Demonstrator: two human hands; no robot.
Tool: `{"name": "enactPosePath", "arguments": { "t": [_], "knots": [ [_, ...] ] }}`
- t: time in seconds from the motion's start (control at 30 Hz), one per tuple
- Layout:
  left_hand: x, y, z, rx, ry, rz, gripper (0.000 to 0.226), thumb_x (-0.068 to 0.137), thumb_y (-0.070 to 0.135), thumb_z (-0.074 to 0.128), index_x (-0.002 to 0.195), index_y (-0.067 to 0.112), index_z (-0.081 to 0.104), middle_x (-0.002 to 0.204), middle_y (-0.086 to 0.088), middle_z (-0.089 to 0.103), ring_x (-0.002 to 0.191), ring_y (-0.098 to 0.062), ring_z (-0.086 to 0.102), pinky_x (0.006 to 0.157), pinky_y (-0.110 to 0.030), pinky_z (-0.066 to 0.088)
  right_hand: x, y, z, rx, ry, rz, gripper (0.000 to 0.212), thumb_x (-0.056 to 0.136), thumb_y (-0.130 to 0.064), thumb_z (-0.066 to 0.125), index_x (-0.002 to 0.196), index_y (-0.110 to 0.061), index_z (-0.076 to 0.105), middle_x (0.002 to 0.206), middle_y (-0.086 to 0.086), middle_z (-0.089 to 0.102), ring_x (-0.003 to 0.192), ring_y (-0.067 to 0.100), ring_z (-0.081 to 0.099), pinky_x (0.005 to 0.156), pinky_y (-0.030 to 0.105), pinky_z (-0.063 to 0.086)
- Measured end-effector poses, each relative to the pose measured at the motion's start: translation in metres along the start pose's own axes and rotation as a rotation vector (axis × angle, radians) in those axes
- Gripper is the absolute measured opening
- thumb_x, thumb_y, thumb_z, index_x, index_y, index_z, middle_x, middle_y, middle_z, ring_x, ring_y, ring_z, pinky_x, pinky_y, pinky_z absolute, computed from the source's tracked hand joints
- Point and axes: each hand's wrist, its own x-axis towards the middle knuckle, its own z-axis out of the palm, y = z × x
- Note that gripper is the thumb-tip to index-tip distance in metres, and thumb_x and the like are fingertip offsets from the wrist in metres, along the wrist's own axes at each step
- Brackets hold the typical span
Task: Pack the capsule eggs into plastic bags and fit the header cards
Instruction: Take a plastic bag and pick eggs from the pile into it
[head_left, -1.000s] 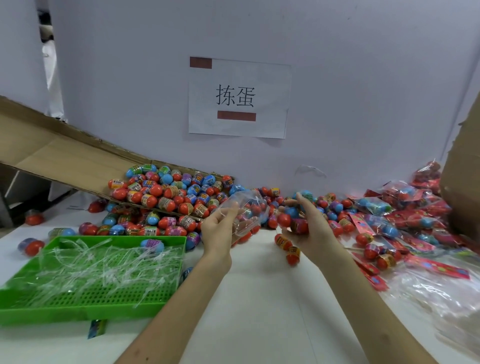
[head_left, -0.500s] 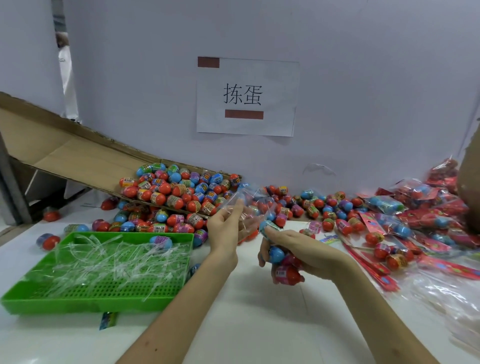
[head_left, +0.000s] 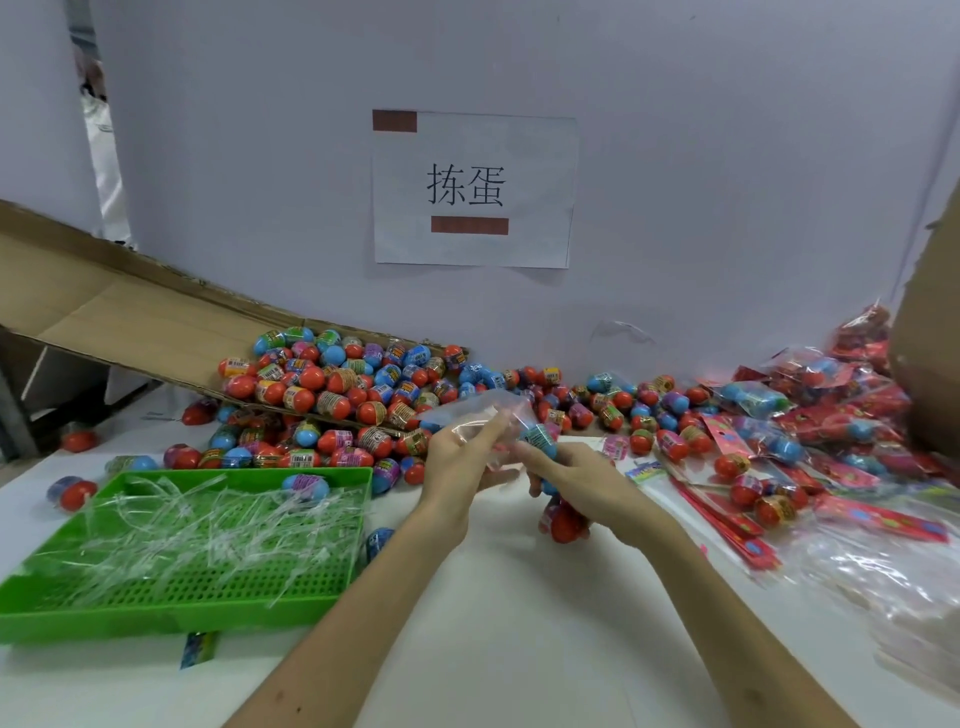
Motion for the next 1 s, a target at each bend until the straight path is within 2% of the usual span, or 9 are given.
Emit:
{"name": "enactPosePath", "arguments": {
  "t": [0.1,0.23,0.3,0.37,0.5,0.63,0.77,0.87,1.0],
  "knots": [
    [0.001,-0.003,0.000,0.033,-0.023,0.003,0.016,0.094,0.023,0.075,0.106,0.012,0.074,0.079,-0.001,0.078,0.076,-0.010,0.076,0.064,-0.023,0.058,0.005,0.007,0.003,-0.129,0.033,-0.063,0.058,0.078,-0.082,0.041,0.082,-0.028,0.062,0.069,-0.011,0.064,0.054,-0.006,0.054,0.052,0.010,0.042],
    [0.001,-0.004,0.000,0.122,-0.073,0.011,0.025,0.091,0.017,0.079,0.114,0.010,0.073,0.103,-0.004,0.080,0.088,-0.011,0.076,0.067,-0.021,0.057,0.009,0.016,0.005,-0.182,0.080,-0.096,0.045,0.092,-0.071,0.048,0.086,-0.030,0.064,0.085,0.005,0.070,0.067,0.008,0.057,0.063,0.025,0.048],
    [0.000,-0.004,0.000,0.166,-0.091,0.033,0.024,0.090,0.018,0.080,0.113,0.015,0.073,0.108,-0.001,0.078,0.090,-0.009,0.075,0.067,-0.019,0.057,0.009,0.017,0.006,-0.195,0.100,-0.114,0.039,0.095,-0.065,0.050,0.085,-0.030,0.063,0.081,0.002,0.068,0.069,0.010,0.057,0.063,0.027,0.046],
    [-0.001,-0.004,0.001,0.219,-0.102,0.070,0.021,0.089,0.019,0.081,0.108,0.024,0.071,0.109,0.001,0.076,0.097,-0.012,0.073,0.066,-0.018,0.057,0.009,0.016,0.007,-0.198,0.097,-0.113,0.029,0.098,-0.058,0.054,0.085,-0.034,0.062,0.077,-0.007,0.065,0.068,0.007,0.057,0.059,0.020,0.042],
    [-0.001,-0.005,0.002,0.230,-0.068,0.104,0.023,0.088,0.017,0.082,0.103,0.030,0.071,0.109,0.004,0.075,0.102,-0.013,0.071,0.066,-0.019,0.058,0.009,0.014,0.008,-0.182,0.066,-0.113,0.020,0.097,-0.051,0.060,0.104,-0.033,0.063,0.093,-0.009,0.068,0.082,0.009,0.063,0.064,0.015,0.045],
    [0.001,-0.006,0.000,0.119,-0.003,0.052,0.026,0.088,0.013,0.081,0.112,0.018,0.074,0.107,-0.002,0.077,0.094,-0.014,0.075,0.066,-0.020,0.057,0.006,0.010,0.003,-0.070,-0.004,-0.132,0.008,0.098,-0.046,0.062,0.101,-0.039,0.062,0.096,-0.010,0.068,0.090,0.010,0.064,0.072,0.017,0.048],
    [0.003,-0.005,-0.004,0.045,0.015,0.019,0.026,0.088,0.012,0.081,0.111,0.019,0.073,0.104,0.001,0.079,0.091,-0.016,0.076,0.074,-0.028,0.060,0.006,0.006,-0.001,-0.011,-0.009,-0.122,0.021,0.104,-0.043,0.050,0.096,-0.031,0.065,0.094,-0.009,0.066,0.086,0.004,0.062,0.075,0.018,0.046],
    [0.003,-0.003,-0.004,0.029,-0.035,0.012,0.021,0.090,0.020,0.080,0.110,0.022,0.074,0.101,0.003,0.080,0.093,-0.015,0.076,0.077,-0.029,0.061,0.004,0.007,0.001,-0.071,0.033,-0.166,0.023,0.104,-0.048,0.047,0.091,-0.036,0.062,0.087,-0.015,0.066,0.081,-0.004,0.062,0.070,0.013,0.043],
    [0.002,-0.002,0.000,-0.045,0.005,-0.029,0.023,0.099,0.034,0.068,0.112,0.018,0.075,0.102,-0.005,0.080,0.094,-0.017,0.077,0.084,-0.034,0.062,0.007,0.009,0.004,-0.108,0.078,-0.195,0.022,0.105,-0.044,0.046,0.093,-0.035,0.061,0.090,-0.012,0.066,0.084,0.005,0.062,0.072,0.018,0.045]
  ]
}}
